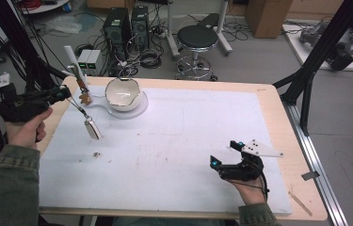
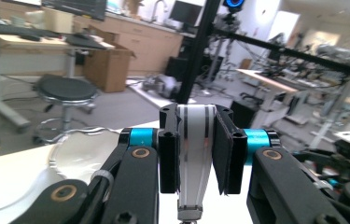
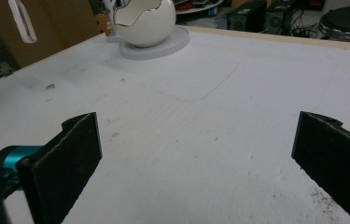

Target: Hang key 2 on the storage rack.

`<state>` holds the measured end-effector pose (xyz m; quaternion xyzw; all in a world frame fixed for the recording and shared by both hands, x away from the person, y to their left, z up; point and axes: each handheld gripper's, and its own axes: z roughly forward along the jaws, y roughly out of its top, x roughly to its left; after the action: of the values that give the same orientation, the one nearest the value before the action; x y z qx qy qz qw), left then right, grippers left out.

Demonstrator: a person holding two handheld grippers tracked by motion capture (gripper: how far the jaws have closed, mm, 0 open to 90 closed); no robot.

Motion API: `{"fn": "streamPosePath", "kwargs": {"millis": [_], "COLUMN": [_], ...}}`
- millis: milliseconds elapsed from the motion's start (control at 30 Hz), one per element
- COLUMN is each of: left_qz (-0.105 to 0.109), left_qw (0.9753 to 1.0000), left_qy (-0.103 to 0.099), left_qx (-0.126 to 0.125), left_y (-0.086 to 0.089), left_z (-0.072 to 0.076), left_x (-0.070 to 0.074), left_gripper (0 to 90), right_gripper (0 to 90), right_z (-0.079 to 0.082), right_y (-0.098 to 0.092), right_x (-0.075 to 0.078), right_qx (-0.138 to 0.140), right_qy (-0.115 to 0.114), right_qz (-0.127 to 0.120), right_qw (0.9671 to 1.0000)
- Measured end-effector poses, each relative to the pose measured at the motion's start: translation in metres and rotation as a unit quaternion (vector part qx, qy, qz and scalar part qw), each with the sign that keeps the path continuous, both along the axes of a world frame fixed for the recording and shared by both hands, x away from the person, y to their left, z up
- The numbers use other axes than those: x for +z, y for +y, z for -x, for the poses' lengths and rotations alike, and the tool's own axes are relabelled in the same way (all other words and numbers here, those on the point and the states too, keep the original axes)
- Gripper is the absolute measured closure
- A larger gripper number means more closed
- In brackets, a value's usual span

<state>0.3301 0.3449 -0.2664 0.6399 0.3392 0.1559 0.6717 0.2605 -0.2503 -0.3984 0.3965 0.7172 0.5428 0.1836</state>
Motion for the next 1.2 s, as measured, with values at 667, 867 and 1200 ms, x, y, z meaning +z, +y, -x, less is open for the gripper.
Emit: {"fn": "streamPosePath", "kwargs": {"millis": [667, 867, 1200], "left_qz": [-0.016, -0.031, -0.045], "left_qw": [0.9981, 0.9962, 0.9924], "left_qy": [0.017, 0.019, 0.03], "left_qx": [0.057, 0.079, 0.111], "left_y": [0.041, 0.05, 0.066], "left_z": [-0.037, -0.047, -0.067], "left_x": [0.011, 0.015, 0.02], "left_gripper": [73.9, 73.9, 73.9], "right_gripper": [0.4, 0.4, 0.4], "right_z": [0.001, 0.002, 0.002], "right_y": [-0.008, -0.007, -0.006], "right_x": [0.001, 0.001, 0.001], "right_qx": [-0.002, 0.001, 0.002], "right_qy": [-0.005, -0.007, -0.005], "right_qz": [-0.009, -0.006, -0.007], "right_qw": [0.9999, 1.0, 1.0]}}
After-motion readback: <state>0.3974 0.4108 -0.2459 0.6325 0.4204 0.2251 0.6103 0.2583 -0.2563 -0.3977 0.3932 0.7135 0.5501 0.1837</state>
